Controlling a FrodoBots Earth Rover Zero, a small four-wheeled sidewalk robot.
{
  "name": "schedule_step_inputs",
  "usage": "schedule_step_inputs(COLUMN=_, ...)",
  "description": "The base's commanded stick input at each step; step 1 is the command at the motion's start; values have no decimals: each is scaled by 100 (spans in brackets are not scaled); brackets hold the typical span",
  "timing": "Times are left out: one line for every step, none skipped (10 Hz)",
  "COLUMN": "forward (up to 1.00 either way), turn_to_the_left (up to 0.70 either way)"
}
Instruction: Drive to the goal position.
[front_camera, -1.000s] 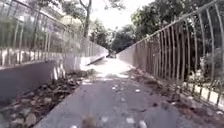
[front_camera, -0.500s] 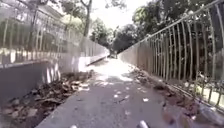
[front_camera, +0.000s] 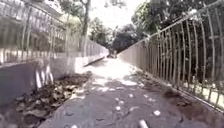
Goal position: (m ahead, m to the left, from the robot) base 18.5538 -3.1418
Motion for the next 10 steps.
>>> schedule_step_inputs(forward=70, turn_to_the_left=0)
schedule_step_inputs(forward=70, turn_to_the_left=0)
schedule_step_inputs(forward=70, turn_to_the_left=0)
schedule_step_inputs(forward=70, turn_to_the_left=6)
schedule_step_inputs(forward=70, turn_to_the_left=-4)
schedule_step_inputs(forward=70, turn_to_the_left=-20)
schedule_step_inputs(forward=70, turn_to_the_left=-34)
schedule_step_inputs(forward=70, turn_to_the_left=-18)
schedule_step_inputs(forward=70, turn_to_the_left=-2)
schedule_step_inputs(forward=70, turn_to_the_left=1)
